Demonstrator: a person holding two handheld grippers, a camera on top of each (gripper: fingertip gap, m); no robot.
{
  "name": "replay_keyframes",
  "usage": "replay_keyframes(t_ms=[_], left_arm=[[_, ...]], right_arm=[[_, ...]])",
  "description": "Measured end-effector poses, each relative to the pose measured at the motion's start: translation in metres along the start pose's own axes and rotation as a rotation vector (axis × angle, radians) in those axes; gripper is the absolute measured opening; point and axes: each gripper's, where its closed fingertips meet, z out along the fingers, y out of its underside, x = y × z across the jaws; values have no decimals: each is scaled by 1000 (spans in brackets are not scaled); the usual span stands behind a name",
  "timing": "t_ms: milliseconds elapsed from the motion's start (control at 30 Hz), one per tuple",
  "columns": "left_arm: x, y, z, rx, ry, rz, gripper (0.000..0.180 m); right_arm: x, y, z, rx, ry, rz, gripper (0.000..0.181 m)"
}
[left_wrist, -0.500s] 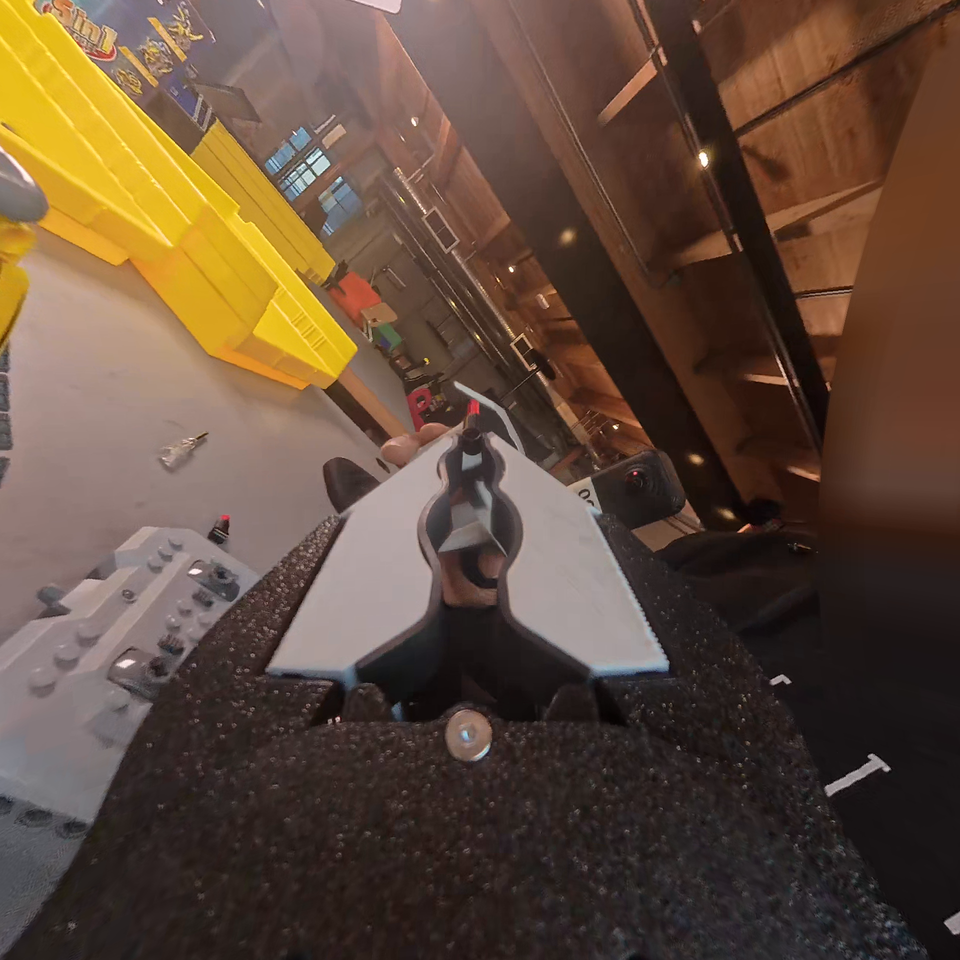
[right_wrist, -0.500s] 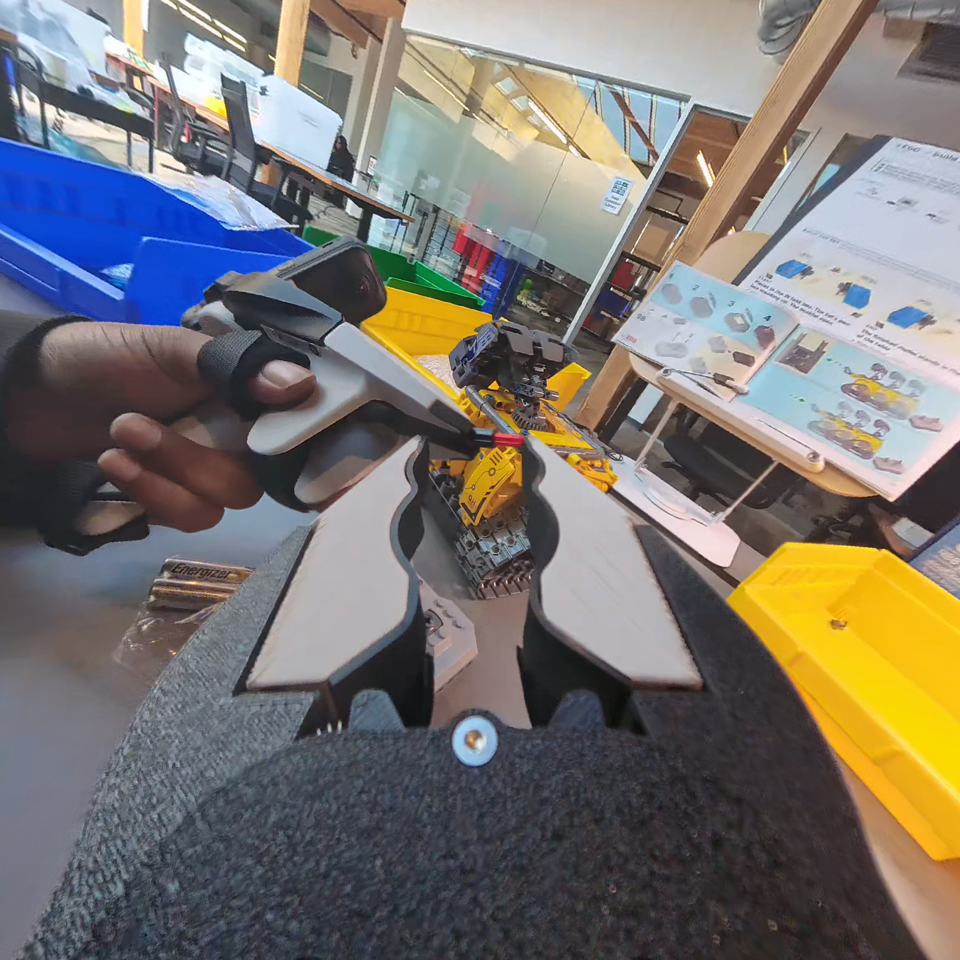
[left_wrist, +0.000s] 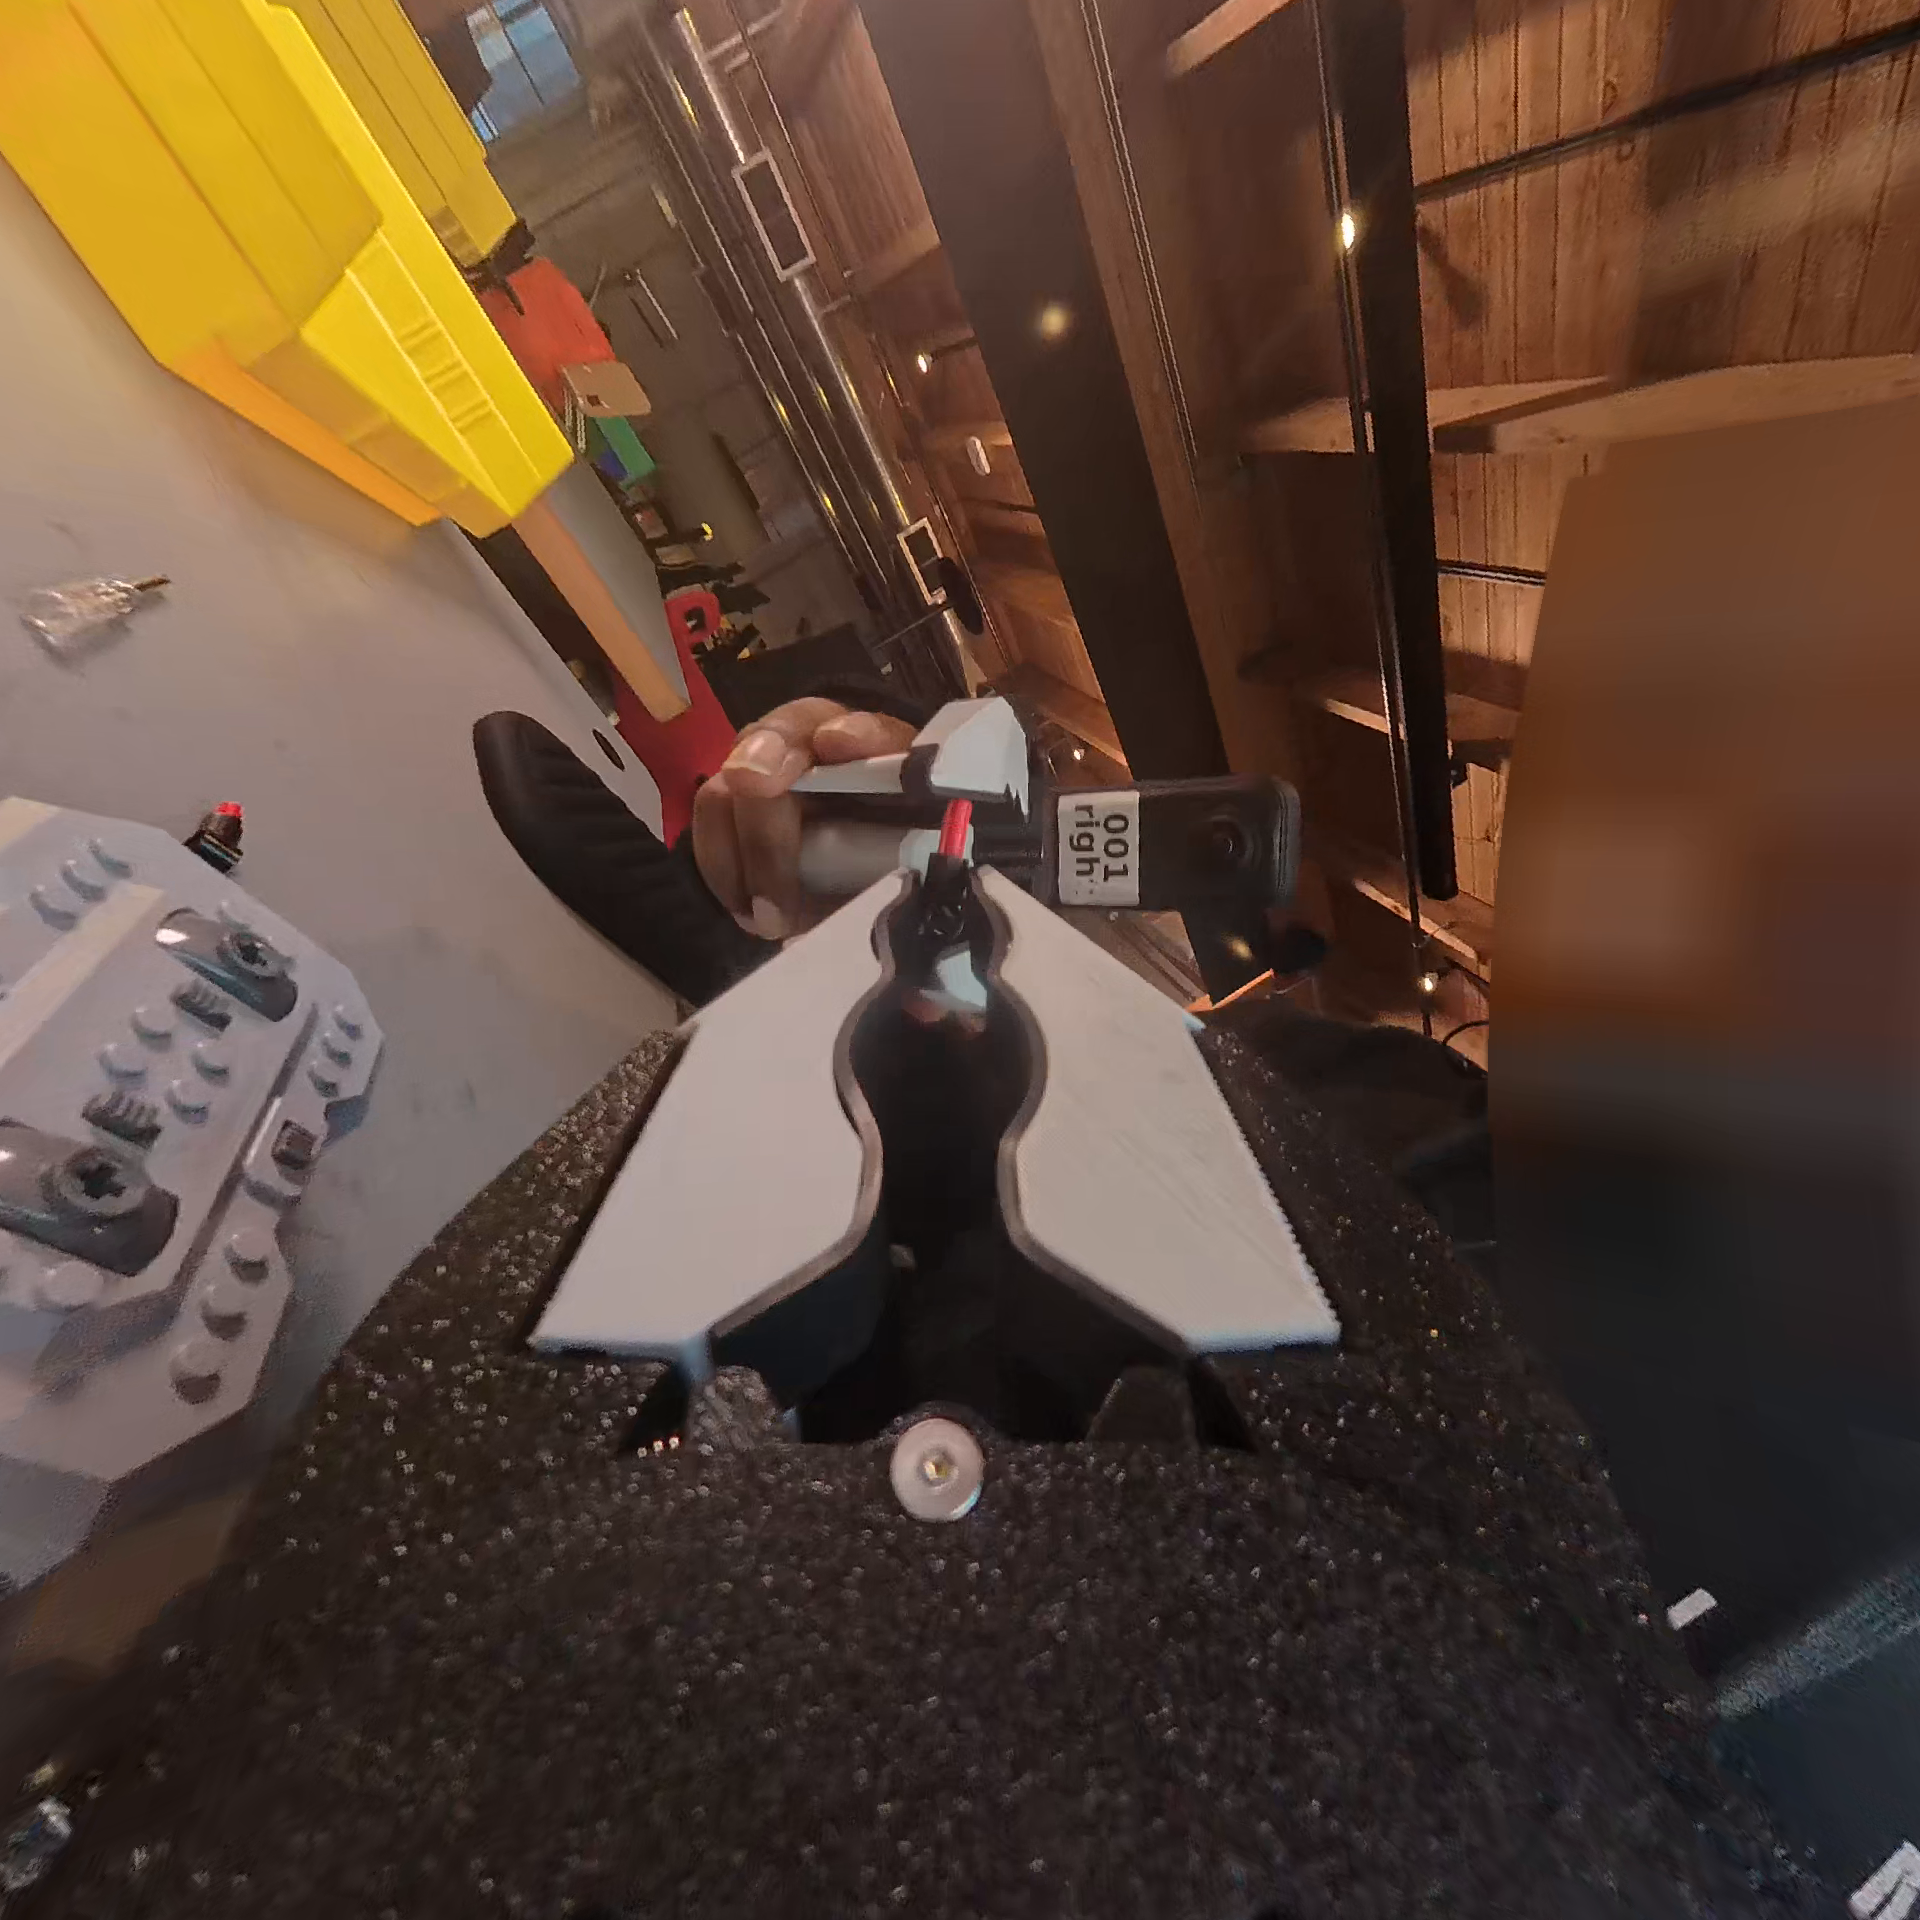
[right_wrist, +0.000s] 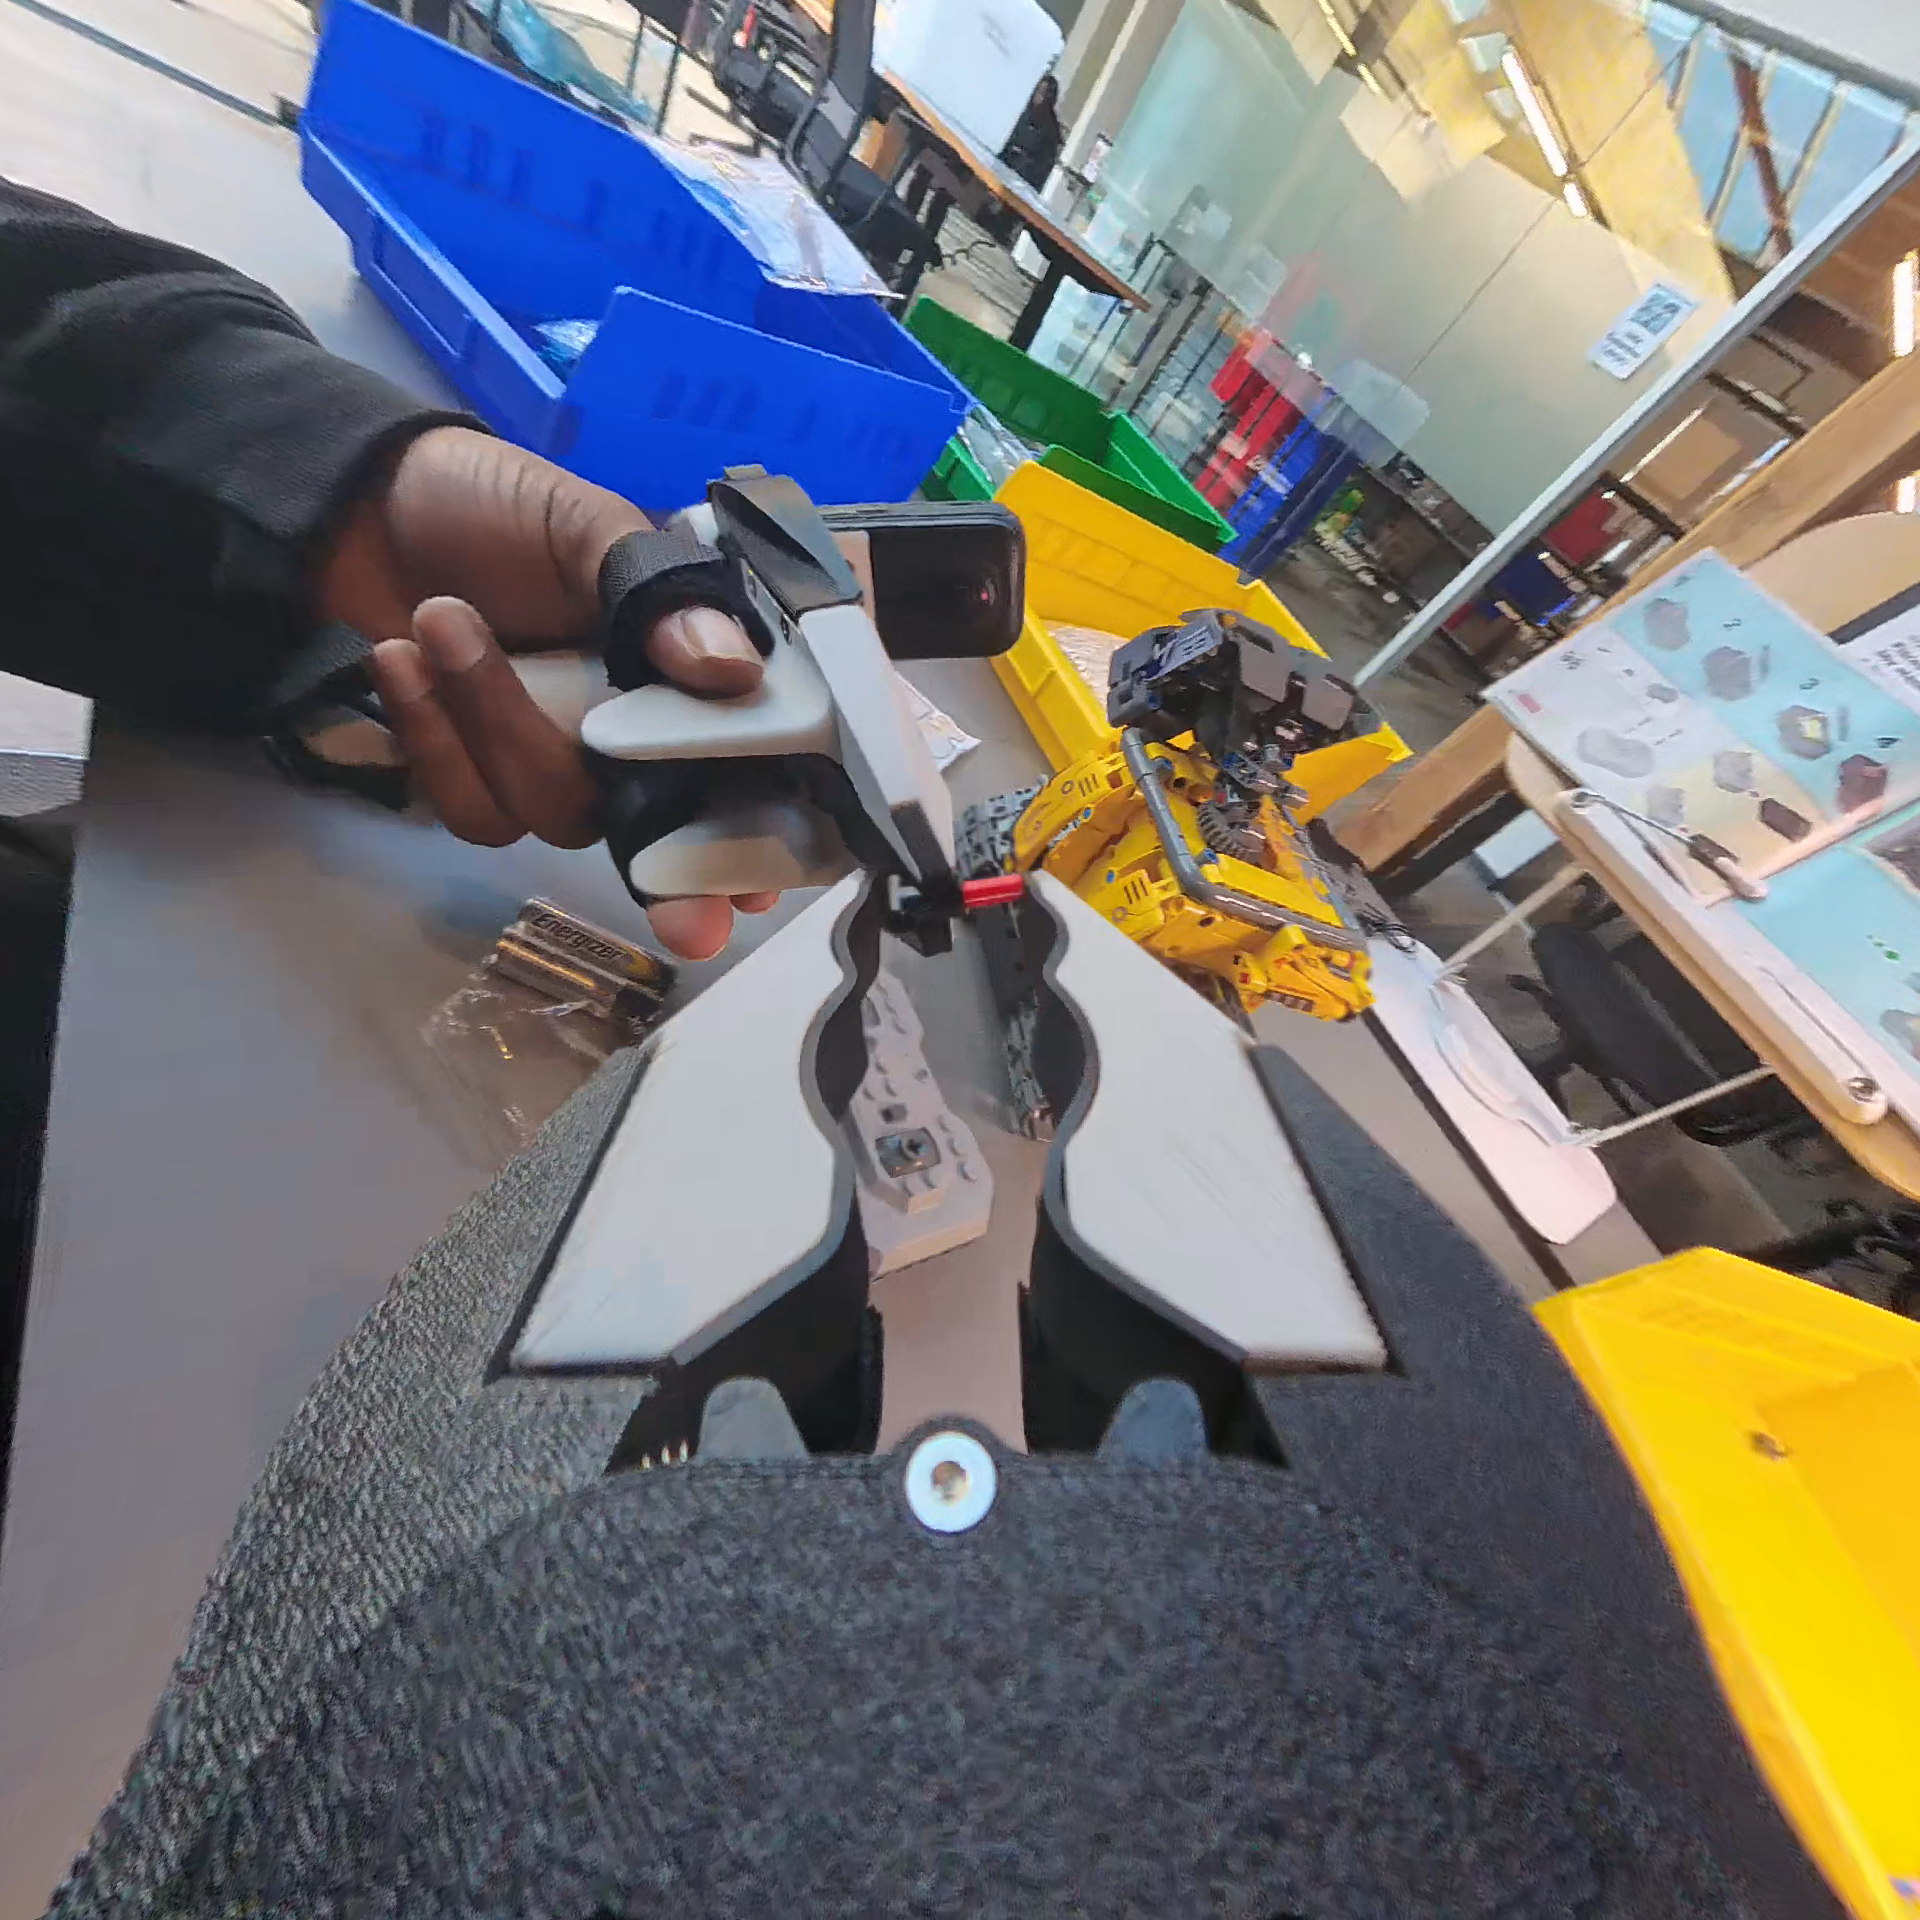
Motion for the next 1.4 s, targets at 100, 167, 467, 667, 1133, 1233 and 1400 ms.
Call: replay_keyframes(t_ms=[100, 167, 467, 667, 1133, 1233, 1400], left_arm=[[3, 8, 2, -54, -1, 21, 6], [3, 14, 3, -84, -1, 21, 6], [4, 21, 4, -97, -7, 12, 5], [4, 18, 5, -79, 2, 11, 5], [-8, 19, 1, -87, -16, -6, 5], [-11, 10, 0, -58, -63, 58, 6], [-14, -3, -6, -1, -194, 232, 10]], right_arm=[[-7, -2, -5, 10, -75, 8, 26], [-13, -2, -9, 10, -129, 9, 27], [-18, 1, -13, -28, -98, -191, 26], [-16, 0, -12, -35, -75, -145, 25], [-21, 13, -7, -71, -54, -94, 22], [-12, 14, -2, -57, 14, -56, 23], [2, 14, 6, -53, 191, -87, 23]])
